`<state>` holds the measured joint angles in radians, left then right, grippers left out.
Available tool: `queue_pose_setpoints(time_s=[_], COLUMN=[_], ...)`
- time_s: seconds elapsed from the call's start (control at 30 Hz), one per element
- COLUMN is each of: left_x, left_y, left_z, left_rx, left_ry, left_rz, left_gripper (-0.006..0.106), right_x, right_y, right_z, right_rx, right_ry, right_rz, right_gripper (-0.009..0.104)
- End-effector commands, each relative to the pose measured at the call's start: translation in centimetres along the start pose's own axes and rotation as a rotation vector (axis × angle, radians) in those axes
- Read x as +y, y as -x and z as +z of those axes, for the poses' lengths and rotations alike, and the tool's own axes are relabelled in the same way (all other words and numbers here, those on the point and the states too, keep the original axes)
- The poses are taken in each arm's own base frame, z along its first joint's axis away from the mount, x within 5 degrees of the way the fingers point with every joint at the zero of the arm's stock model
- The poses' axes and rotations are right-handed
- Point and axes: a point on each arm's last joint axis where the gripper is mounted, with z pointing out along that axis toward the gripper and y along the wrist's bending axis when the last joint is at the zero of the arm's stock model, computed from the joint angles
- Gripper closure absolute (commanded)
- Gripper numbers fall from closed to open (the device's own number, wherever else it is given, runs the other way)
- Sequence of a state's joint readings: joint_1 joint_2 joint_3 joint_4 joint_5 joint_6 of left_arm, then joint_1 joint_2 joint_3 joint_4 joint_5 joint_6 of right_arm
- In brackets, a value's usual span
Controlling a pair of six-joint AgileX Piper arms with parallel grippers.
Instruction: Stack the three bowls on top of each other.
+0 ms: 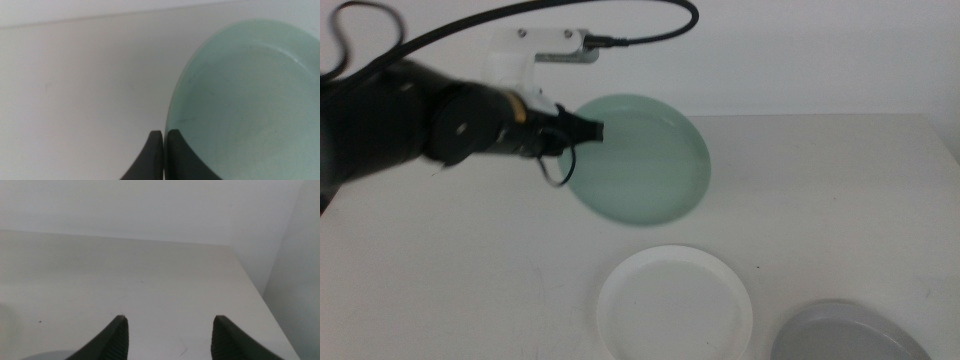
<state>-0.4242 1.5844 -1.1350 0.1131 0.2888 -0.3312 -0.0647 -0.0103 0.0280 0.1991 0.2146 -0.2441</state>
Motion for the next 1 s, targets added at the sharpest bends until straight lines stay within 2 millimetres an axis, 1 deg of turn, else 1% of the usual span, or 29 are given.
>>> queue_pose_setpoints(time_s=[0.0,0.07,0.13,0.3,0.43,0.7,0.83,0.9,0.97], left_x=[-1.0,-1.5,-1.8,-2.5,-3.0,-3.0,-3.4,-3.3,-3.3], left_y=[0.6,-0.7,-2.2,-5.6,-7.5,-9.7,-10.5,-10.7,-10.7], left_z=[-3.5,-4.2,-4.4,-3.2,-2.0,0.6,1.4,1.6,1.6], left_rx=[-0.111,-0.089,-0.062,0.026,0.042,0.145,0.179,0.187,0.187], left_ry=[-0.061,-0.081,-0.097,-0.119,-0.14,-0.115,-0.113,-0.109,-0.109], left_rz=[-0.024,-0.027,-0.028,-0.036,-0.044,-0.095,-0.084,-0.084,-0.08], left_gripper=[0.1,0.1,0.1,0.1,0.1,0.1,0.1,0.098,0.093], right_x=[-0.2,-0.2,-0.2,-0.2,-0.2,-0.2,-0.2,-0.2,-0.2], right_y=[1.0,1.0,1.0,1.0,1.0,1.0,1.0,1.0,1.0], right_z=[-0.3,-0.3,-0.3,-0.3,-0.3,-0.3,-0.3,-0.3,-0.3], right_rx=[-0.106,-0.106,-0.106,-0.106,-0.106,-0.106,-0.106,-0.106,-0.106], right_ry=[-0.025,-0.025,-0.025,-0.025,-0.025,-0.025,-0.025,-0.025,-0.025], right_rz=[-0.016,-0.016,-0.016,-0.016,-0.016,-0.016,-0.016,-0.016,-0.016], right_gripper=[0.052,0.052,0.052,0.052,0.052,0.052,0.052,0.052,0.052])
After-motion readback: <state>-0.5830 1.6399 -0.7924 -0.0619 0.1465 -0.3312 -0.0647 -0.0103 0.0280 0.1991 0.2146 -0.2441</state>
